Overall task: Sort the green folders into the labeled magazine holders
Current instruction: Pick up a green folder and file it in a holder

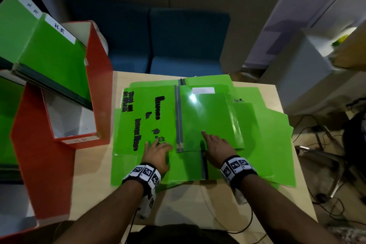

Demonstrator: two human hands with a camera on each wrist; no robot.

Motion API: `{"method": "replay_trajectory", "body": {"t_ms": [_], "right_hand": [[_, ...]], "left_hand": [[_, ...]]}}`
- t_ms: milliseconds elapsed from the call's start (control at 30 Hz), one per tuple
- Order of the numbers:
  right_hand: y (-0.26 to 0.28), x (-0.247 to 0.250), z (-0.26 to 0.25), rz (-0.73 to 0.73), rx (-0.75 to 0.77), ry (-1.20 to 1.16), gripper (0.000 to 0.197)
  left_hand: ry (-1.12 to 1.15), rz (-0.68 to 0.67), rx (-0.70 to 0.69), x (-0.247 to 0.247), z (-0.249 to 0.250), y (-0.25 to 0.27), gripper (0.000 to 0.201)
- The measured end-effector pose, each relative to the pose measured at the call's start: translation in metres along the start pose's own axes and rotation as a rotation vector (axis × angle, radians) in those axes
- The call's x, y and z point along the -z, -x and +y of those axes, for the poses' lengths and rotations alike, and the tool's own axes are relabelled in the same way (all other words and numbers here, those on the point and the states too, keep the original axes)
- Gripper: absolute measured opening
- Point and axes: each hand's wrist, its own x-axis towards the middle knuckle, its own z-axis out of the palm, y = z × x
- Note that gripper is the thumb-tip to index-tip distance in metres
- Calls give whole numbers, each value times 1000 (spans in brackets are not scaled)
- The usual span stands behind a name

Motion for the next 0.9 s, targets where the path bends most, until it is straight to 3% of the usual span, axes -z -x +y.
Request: {"method": "replay_trajectory", "body": {"t_ms": [167, 300, 467, 700, 900], "right_hand": [[-3, -12, -8, -86, 128, 73, 75], [-4, -24, -2, -143, 116, 102, 83], [4, -23, -4, -63, 142, 222, 92], [15, -38, -16, -144, 204, 230, 105], [23, -49, -20, -78, 200, 207, 103]], "left_hand": [[117, -39, -26, 2, 17, 0, 101], [191, -59, 38, -1, 19, 6, 113], [37, -119, -23, -12, 14, 14, 129], [-126, -25, -115, -16, 15, 18, 117], [-15, -47, -174, -22, 15, 35, 98]]}}
